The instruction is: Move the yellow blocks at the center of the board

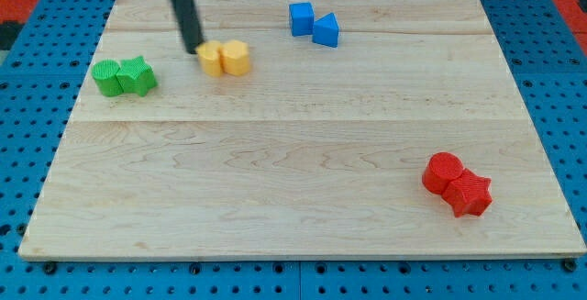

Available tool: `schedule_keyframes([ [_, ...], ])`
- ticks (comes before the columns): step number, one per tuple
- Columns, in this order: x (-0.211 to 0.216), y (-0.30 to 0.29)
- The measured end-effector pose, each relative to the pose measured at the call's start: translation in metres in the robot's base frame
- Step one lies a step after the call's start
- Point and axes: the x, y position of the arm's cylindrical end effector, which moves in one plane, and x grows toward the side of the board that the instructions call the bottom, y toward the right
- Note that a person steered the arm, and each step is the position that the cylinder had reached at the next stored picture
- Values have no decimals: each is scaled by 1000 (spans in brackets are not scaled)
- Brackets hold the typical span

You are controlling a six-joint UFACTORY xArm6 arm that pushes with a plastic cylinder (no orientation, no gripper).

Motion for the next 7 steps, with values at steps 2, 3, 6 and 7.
schedule_keyframes([
  [2,26,87],
  [3,7,89],
  [6,39,117],
  [7,1,72],
])
